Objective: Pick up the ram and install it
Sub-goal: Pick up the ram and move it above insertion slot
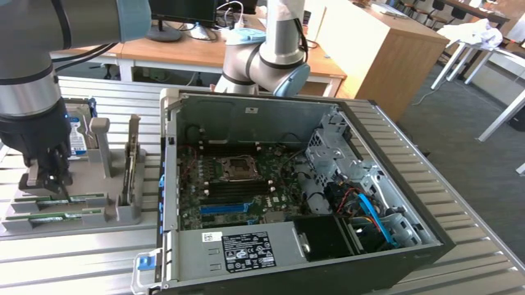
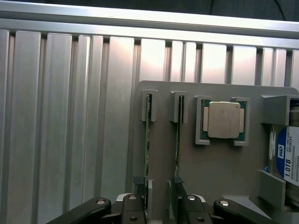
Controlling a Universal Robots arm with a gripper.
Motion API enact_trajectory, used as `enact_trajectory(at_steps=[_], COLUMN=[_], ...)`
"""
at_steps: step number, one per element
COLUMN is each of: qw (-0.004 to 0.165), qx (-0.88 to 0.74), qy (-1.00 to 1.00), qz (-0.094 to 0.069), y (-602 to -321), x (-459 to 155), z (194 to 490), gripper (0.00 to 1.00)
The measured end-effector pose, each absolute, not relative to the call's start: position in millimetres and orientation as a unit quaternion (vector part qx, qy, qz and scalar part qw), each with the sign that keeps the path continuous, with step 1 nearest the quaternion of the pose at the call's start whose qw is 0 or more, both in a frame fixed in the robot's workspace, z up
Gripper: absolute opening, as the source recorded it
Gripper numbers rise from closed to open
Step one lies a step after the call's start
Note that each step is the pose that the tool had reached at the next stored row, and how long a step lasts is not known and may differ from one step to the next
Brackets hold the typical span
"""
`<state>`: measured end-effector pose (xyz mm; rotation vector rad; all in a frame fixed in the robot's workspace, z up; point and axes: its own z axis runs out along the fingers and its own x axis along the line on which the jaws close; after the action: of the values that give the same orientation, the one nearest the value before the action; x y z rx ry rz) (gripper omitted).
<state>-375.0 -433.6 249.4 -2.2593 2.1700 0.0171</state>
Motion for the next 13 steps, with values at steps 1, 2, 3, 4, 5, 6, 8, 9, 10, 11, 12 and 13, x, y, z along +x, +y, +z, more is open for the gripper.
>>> enact_trajectory(at_steps=[1,2,3,4,5,6,8,9,10,11,12,13], qw=[0.004,0.004,0.005,0.004,0.004,0.004,0.004,0.004,0.004,0.005,0.004,0.005], qx=[-0.721,-0.721,-0.721,-0.721,-0.721,-0.721,-0.721,-0.721,-0.721,-0.721,-0.721,-0.721], qy=[0.693,0.693,0.693,0.693,0.693,0.693,0.693,0.693,0.693,0.693,0.693,0.693], qz=[0.005,0.005,0.005,0.005,0.005,0.005,0.005,0.005,0.005,0.005,0.005,0.005], y=[-433.6,-433.6,-433.7,-433.7,-433.7,-433.8,-433.8,-433.8,-433.9,-433.9,-433.9,-434.0], x=[-375.0,-375.0,-374.9,-375.0,-375.0,-375.0,-375.0,-375.0,-375.0,-375.0,-375.0,-375.0], z=[249.4,249.4,249.3,249.4,249.4,249.1,247.6,246.6,245.5,244.6,243.6,242.5], gripper=[0.36,0.36,0.36,0.36,0.36,0.36,0.36,0.36,0.36,0.36,0.36,0.36])
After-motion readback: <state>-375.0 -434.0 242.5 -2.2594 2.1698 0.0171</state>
